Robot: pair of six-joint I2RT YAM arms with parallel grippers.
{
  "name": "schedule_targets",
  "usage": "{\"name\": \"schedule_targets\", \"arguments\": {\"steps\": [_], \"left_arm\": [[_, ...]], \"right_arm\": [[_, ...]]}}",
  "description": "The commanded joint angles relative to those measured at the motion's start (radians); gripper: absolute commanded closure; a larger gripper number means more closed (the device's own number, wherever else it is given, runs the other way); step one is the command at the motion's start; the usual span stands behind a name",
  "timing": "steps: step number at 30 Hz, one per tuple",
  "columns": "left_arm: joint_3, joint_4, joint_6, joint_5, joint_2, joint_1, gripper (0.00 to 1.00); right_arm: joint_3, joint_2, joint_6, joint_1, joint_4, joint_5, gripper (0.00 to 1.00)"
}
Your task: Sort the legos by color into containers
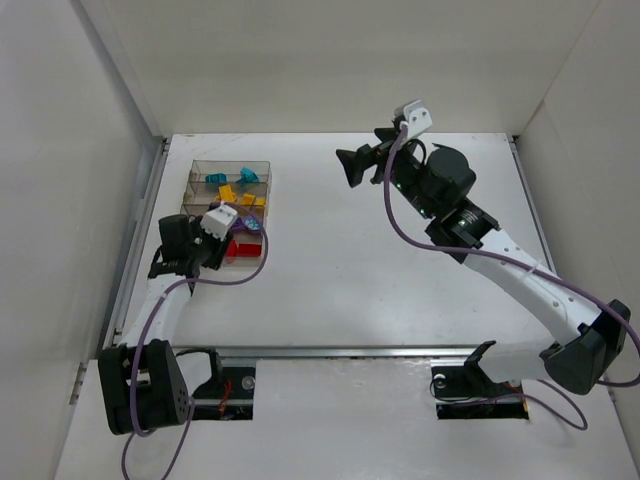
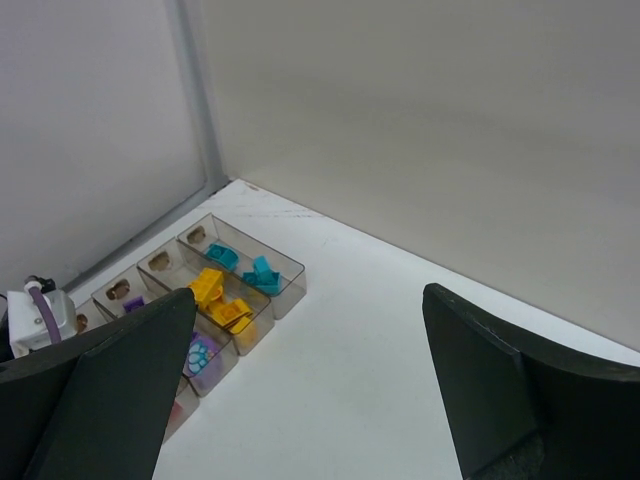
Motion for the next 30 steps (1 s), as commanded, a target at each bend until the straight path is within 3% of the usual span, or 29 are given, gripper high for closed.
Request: {"name": "schedule_targets", "arguments": {"steps": [1, 4, 5, 7, 13, 17, 18, 20, 22, 25, 30], "left_arm": [[-0.006, 0.101, -0.003, -0.007, -0.012, 0.005, 0.70], [0.006, 0.113, -0.029, -0.019, -0.012, 0.005, 0.57], [0.006, 0.102, -0.029, -0.019, -0.012, 0.005, 0.47], [0.006, 0.076, -0.029, -0.005, -0.022, 0.005, 0.37], [0.004, 0.033, -0.017, -0.018, -0.032, 0.005, 0.36], [0.093, 0.064, -0.167, -0.073, -0.069, 0.005, 0.36], [0.122, 0.084, -0.272, -0.099, -0.092, 0.005, 0.36], [0.206, 0.168, -0.373, -0.181, -0.110, 0.005, 0.33], [0.257, 0.214, -0.501, -0.365, -0.120, 0.048, 0.27], [0.323, 0.239, -0.571, -0.674, -0.141, 0.089, 0.24], [0.333, 0.202, -0.559, -0.913, -0.210, 0.149, 0.14]], "right_arm": [[0.001, -0.033, -0.013, 0.010, 0.044, 0.006, 0.00], [0.001, -0.044, -0.013, 0.010, 0.044, 0.006, 0.00], [-0.009, -0.044, -0.013, 0.010, 0.044, 0.006, 0.00], [-0.018, -0.053, -0.013, 0.010, 0.044, 0.006, 0.00], [-0.027, -0.094, -0.058, 0.010, 0.044, 0.076, 0.00], [-0.027, -0.105, -0.110, 0.010, 0.014, 0.148, 0.00], [-0.027, -0.114, -0.110, -0.010, 0.013, 0.235, 0.00], [-0.027, -0.127, -0.098, -0.040, 0.003, 0.340, 0.00], [-0.048, -0.127, -0.059, -0.108, 0.003, 0.548, 0.00], [-0.061, -0.136, -0.035, -0.220, 0.003, 0.815, 0.00], [-0.140, -0.223, -0.023, -0.415, 0.003, 0.888, 0.00]]}}
